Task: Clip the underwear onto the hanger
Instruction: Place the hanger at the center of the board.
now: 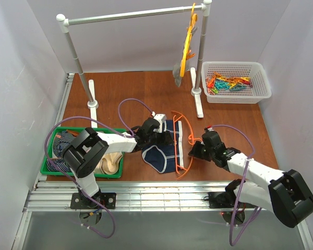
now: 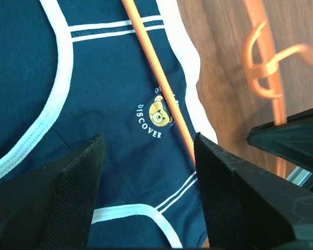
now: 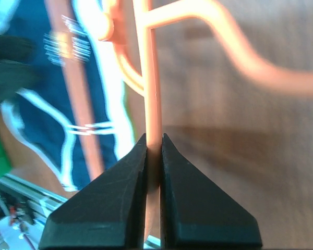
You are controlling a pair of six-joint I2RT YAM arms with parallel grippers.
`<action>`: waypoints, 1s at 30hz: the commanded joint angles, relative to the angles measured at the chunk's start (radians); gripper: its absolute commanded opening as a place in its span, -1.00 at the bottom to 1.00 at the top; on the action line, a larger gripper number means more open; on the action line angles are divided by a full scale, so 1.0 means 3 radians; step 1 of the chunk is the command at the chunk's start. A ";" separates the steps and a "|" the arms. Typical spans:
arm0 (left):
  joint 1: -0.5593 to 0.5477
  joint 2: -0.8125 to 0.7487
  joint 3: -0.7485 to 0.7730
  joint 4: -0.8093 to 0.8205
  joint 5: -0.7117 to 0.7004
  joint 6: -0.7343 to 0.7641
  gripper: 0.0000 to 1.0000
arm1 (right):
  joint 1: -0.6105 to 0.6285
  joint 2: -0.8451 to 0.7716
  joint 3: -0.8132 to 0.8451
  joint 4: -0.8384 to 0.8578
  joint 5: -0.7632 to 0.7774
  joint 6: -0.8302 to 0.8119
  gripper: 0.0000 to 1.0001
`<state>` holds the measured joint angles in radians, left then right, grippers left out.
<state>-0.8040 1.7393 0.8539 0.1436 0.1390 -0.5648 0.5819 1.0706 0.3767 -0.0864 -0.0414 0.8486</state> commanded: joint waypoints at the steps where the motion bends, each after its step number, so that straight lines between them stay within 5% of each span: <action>1: 0.0021 -0.0020 0.0078 0.0033 0.0027 0.0047 0.22 | -0.0027 0.0087 -0.0023 -0.0320 0.0010 -0.0093 -0.91; 10: 0.0021 0.0026 0.0134 0.0053 0.0027 0.0032 0.22 | -0.0063 0.0031 0.0028 -0.0499 0.0123 -0.0175 -0.54; 30: 0.0016 -0.0107 0.0206 -0.0121 -0.0126 0.0052 0.23 | -0.0038 0.0394 0.0242 -0.0689 0.0404 -0.0400 -0.71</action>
<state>-0.8021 1.7466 0.8928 0.1287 0.1223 -0.5640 0.5690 1.1568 0.4446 -0.2344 0.0238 0.7551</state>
